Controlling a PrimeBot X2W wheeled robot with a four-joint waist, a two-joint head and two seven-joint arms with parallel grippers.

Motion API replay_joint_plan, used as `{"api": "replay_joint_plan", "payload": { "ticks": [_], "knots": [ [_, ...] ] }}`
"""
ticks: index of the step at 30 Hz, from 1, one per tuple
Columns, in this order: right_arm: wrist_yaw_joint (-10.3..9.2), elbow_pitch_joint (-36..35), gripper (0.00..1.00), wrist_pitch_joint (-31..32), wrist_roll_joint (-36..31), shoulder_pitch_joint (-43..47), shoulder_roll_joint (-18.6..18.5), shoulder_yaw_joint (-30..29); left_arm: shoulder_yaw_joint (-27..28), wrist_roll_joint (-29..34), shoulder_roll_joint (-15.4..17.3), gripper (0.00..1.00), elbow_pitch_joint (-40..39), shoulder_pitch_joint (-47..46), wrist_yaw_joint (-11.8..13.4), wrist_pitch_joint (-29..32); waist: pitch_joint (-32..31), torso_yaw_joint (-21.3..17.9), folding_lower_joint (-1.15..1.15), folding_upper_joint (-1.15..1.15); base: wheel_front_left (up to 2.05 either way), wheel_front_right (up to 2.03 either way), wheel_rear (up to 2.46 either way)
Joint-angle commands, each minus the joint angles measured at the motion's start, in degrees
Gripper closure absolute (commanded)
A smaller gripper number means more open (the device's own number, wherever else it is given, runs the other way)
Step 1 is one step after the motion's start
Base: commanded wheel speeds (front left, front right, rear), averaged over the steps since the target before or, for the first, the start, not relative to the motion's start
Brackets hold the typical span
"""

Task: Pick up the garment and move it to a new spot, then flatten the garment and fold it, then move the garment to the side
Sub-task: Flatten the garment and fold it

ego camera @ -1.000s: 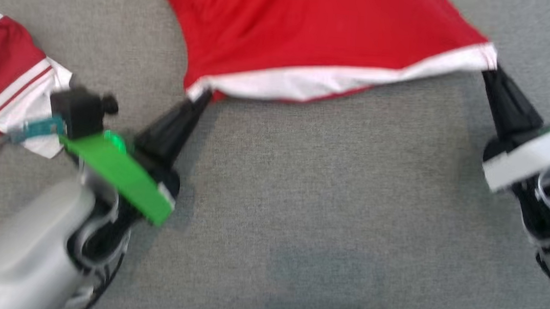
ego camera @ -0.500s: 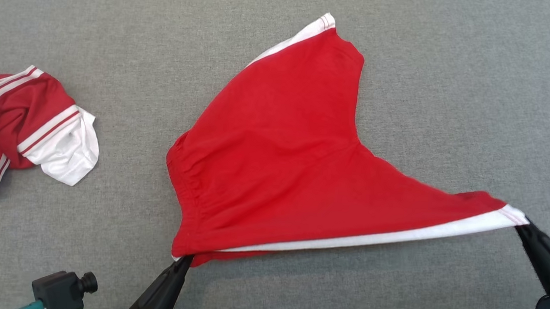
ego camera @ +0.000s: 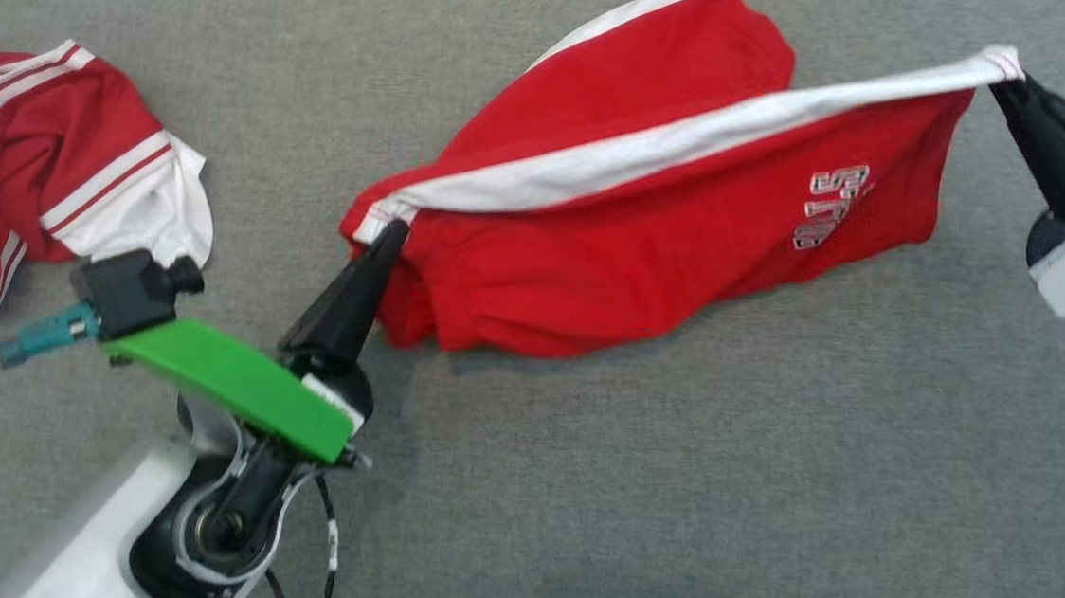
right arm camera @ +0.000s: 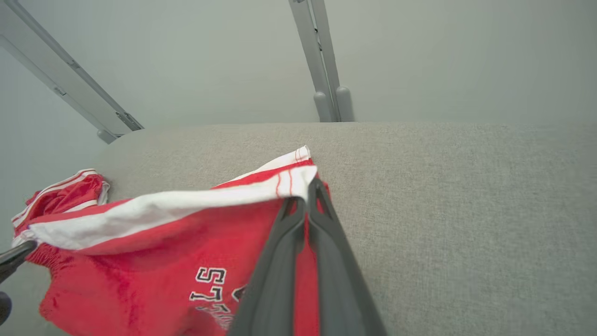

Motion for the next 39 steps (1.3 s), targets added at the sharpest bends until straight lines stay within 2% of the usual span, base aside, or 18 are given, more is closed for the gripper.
{"api": "replay_joint_plan", "payload": {
  "ticks": [1,8,10,12,17,18,19,20,21,22,23,25,30,36,39],
  "knots": [
    [0.0,2.6,1.0,1.0,-1.5,-3.8,0.4,0.7,0.6,-0.6,-1.1,1.0,1.9,-2.9,0.4,0.4,9.0,9.3,0.01,0.0,0.0,0.0,0.0],
    [0.0,21.2,1.0,3.2,-8.2,-22.1,4.5,4.7,-2.0,-2.1,-8.6,1.0,15.8,-14.5,-0.9,5.9,12.9,14.7,0.01,0.0,0.0,0.0,0.0],
    [0.0,27.6,1.0,2.8,-10.6,-26.2,5.3,6.3,-3.3,-0.3,-10.5,1.0,21.8,-18.4,-1.2,6.5,13.5,16.1,0.01,0.0,0.0,0.0,0.0],
    [0.0,30.8,1.0,2.0,-11.5,-28.2,6.0,7.4,-3.3,-0.5,-12.0,1.0,24.6,-19.7,-1.7,6.1,13.6,16.6,0.01,0.0,0.0,0.0,0.0],
    [0.0,36.0,1.0,-0.6,-12.2,-32.1,5.6,9.0,-3.7,0.4,-13.1,1.0,27.8,-21.7,-3.1,5.8,13.8,17.0,0.01,0.0,0.0,0.0,0.0],
    [0.0,36.8,1.0,-1.5,-12.3,-32.6,5.6,9.3,-3.9,0.6,-13.2,0.86,28.2,-21.6,-3.2,5.7,13.6,16.9,0.01,0.0,0.0,0.0,0.0],
    [0.01,37.1,0.57,-2.2,-12.5,-33.0,5.5,10.2,-4.0,0.8,-13.2,0.64,28.5,-21.6,-3.4,5.5,13.4,16.7,0.01,0.0,0.0,0.0,0.0],
    [0.0,37.5,0.0,-2.8,-12.3,-33.2,5.5,10.9,-4.2,1.1,-13.1,0.56,28.6,-21.6,-3.6,5.3,13.1,16.4,0.01,0.0,0.0,0.0,0.0],
    [0.0,38.0,0.0,-3.3,-11.9,-33.2,5.4,11.3,-4.3,1.3,-13.0,0.51,28.6,-21.3,-3.8,5.3,12.8,16.1,0.01,0.0,0.0,0.0,0.0],
    [0.0,38.5,0.0,-3.6,-11.4,-33.2,5.3,11.9,-4.6,1.6,-12.9,0.17,28.5,-21.0,-4.0,5.2,12.4,15.7,0.01,0.0,0.0,0.0,0.0],
    [-0.01,38.8,0.0,-3.9,-11.0,-33.2,5.3,12.7,-4.8,1.9,-12.7,0.0,28.3,-20.5,-4.1,5.0,11.9,15.4,0.01,0.0,0.0,0.0,0.0],
    [-0.02,38.6,0.0,-4.3,-9.6,-33.0,4.7,14.9,-5.7,3.4,-11.7,0.0,27.1,-19.4,-4.4,4.7,10.2,14.3,0.01,0.0,0.0,0.0,0.0],
    [-0.01,36.7,0.0,-3.5,-6.8,-31.6,3.8,17.7,-7.9,8.9,-7.9,0.0,23.2,-18.0,-3.2,2.3,6.1,12.8,0.01,0.0,0.0,0.0,0.0],
    [0.0,31.7,0.0,2.0,-5.1,-30.4,0.3,21.0,-9.5,18.8,-1.3,0.0,12.1,-13.2,3.2,-4.1,3.4,11.6,0.01,0.0,0.0,0.0,0.0],
    [-0.01,30.2,0.0,4.8,-6.9,-30.1,-2.0,21.4,-10.6,23.7,0.4,0.0,8.0,-11.4,6.6,-6.5,4.4,11.9,0.01,0.0,0.0,0.0,0.0]
  ]
}}
